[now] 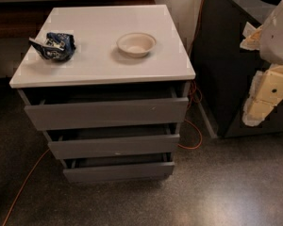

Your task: Open bottom drawer

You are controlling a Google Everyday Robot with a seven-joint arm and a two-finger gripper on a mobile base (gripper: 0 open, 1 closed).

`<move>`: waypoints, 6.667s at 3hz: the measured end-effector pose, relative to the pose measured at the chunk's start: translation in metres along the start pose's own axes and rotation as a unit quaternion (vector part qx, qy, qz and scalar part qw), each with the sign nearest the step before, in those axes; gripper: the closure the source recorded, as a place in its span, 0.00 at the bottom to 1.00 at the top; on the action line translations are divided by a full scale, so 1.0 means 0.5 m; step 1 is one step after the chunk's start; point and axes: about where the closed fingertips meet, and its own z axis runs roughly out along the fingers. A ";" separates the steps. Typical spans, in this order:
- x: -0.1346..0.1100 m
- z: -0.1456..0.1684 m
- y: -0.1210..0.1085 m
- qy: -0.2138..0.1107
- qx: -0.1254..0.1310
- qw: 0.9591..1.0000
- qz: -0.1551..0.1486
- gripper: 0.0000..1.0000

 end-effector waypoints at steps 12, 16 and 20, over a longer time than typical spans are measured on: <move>-0.166 0.804 0.239 -0.192 -0.101 0.971 -0.104 0.00; -0.186 1.228 0.260 -0.217 -0.071 0.955 -0.188 0.00; -0.147 1.450 0.271 -0.217 -0.081 0.950 -0.208 0.00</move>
Offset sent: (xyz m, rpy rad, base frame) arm -0.0012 0.0119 -0.0256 0.0394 -0.0188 0.0290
